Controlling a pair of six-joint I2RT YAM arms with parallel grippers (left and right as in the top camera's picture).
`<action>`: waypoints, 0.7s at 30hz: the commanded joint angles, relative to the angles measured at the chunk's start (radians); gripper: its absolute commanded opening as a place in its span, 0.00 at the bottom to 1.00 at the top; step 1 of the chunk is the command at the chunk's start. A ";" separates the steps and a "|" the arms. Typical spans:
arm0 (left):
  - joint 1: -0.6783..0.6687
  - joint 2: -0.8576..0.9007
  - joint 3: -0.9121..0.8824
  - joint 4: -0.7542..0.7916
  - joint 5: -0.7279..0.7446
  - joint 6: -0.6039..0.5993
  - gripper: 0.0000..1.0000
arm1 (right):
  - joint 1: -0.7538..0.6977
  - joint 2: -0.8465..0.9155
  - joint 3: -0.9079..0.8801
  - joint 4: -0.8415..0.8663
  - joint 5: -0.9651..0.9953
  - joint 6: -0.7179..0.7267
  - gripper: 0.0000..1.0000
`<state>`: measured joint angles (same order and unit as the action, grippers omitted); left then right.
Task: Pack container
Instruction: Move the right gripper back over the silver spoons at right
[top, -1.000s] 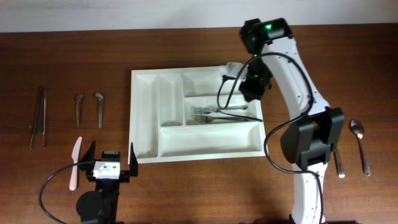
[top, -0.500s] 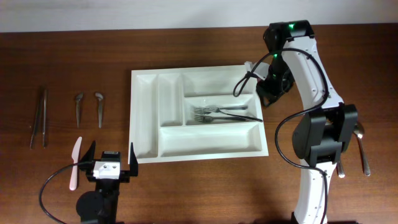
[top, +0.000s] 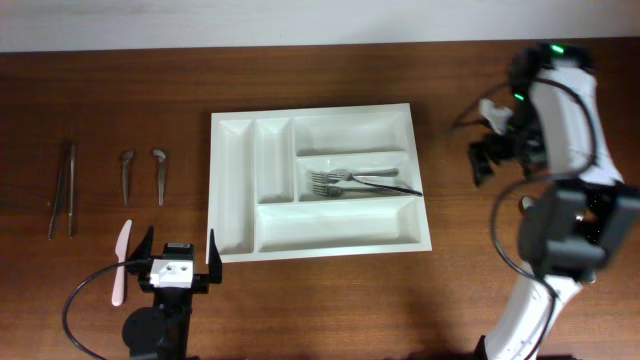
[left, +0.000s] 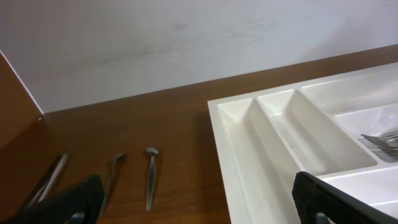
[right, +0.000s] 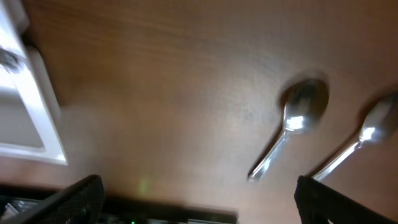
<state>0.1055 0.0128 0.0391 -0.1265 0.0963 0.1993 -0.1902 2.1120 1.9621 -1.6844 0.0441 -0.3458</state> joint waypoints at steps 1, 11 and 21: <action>0.004 -0.008 -0.006 0.000 -0.008 0.015 0.99 | -0.049 -0.172 -0.106 0.023 -0.084 -0.050 0.99; 0.004 -0.008 -0.006 0.000 -0.008 0.015 0.99 | -0.242 -0.295 -0.223 0.128 -0.089 -0.142 0.99; 0.004 -0.008 -0.006 0.000 -0.008 0.016 0.99 | -0.431 -0.291 -0.450 0.351 -0.090 -0.271 0.99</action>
<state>0.1055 0.0128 0.0391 -0.1265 0.0963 0.1993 -0.5858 1.8122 1.5494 -1.3571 -0.0284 -0.5755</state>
